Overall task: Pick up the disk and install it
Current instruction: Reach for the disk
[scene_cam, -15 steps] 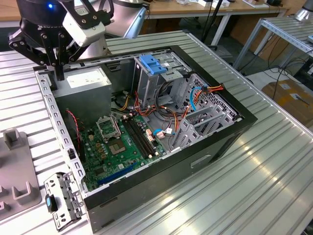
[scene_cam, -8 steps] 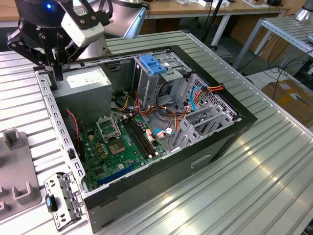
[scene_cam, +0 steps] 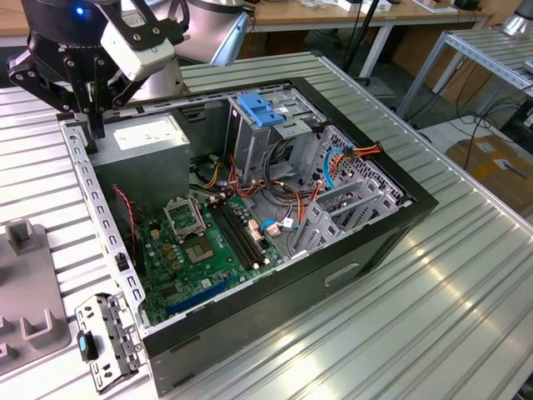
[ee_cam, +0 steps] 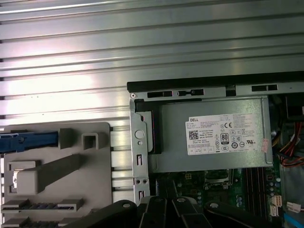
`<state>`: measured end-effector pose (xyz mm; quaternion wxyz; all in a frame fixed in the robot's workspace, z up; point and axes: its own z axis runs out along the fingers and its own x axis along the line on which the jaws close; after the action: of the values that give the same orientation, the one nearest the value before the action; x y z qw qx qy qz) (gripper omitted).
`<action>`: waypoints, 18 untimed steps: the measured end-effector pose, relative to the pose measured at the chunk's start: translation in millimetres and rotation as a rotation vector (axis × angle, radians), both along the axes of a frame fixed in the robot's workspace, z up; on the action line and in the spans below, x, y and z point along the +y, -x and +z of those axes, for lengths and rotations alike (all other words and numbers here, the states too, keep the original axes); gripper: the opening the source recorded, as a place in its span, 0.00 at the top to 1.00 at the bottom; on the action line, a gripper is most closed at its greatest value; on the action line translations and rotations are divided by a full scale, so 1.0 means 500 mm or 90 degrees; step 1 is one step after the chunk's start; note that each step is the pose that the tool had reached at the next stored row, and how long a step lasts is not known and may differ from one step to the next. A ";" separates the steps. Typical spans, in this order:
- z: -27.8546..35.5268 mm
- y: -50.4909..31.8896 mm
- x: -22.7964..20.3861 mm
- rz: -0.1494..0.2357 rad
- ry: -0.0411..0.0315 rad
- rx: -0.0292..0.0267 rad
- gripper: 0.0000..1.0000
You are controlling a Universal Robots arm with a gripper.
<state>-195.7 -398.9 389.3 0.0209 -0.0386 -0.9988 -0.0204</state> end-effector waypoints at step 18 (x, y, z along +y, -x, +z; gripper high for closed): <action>-0.001 0.014 0.0000 0.000 0.0000 0.0059 0.89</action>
<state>-202.5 -398.9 388.8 0.0256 -0.0387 -0.9987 -0.0202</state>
